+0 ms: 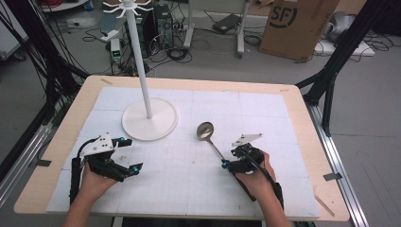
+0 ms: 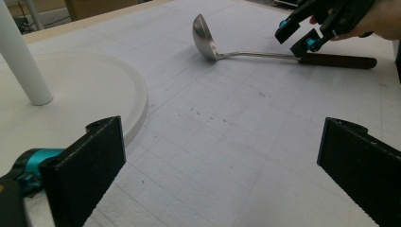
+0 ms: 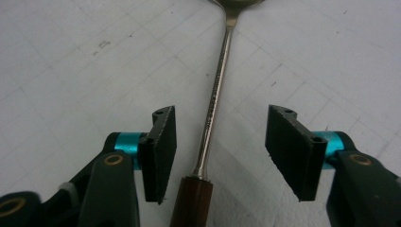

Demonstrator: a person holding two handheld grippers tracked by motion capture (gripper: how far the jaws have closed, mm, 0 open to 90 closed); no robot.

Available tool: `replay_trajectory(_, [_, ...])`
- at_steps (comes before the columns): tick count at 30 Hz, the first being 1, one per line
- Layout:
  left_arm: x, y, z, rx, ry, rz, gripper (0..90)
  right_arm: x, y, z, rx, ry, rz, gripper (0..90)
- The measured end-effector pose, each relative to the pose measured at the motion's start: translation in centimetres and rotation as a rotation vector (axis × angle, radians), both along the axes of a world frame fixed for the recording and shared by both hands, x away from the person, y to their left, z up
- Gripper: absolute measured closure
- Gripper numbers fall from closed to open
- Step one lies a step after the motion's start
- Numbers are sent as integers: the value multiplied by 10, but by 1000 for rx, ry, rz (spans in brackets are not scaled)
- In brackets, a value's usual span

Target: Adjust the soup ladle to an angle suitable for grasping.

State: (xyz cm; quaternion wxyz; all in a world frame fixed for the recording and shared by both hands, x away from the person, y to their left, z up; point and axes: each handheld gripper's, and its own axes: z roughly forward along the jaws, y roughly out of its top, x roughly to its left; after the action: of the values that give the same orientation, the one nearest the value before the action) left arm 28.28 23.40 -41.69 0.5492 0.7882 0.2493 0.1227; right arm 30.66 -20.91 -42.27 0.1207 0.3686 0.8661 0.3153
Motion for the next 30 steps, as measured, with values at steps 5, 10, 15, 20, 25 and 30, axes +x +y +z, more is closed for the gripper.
replay_trajectory(5, [1,0,-1,-5,0,3,24,6,4,-2,-20,21,-5,548])
replay_trajectory(10, [1,-1,-1,-3,4,2,23,10,11,-5,-51,49,20,652])
replay_trajectory(15, [1,-4,-2,4,12,-2,23,13,19,-4,-109,63,43,767])
replay_trajectory(20, [1,-5,-2,7,10,-11,24,14,21,-3,-115,77,36,781])
replay_trajectory(25, [1,-4,-2,6,10,-6,24,14,22,-3,-100,84,49,790])
replay_trajectory(30, [1,-4,-1,7,9,-11,23,11,27,-4,-89,81,89,808])
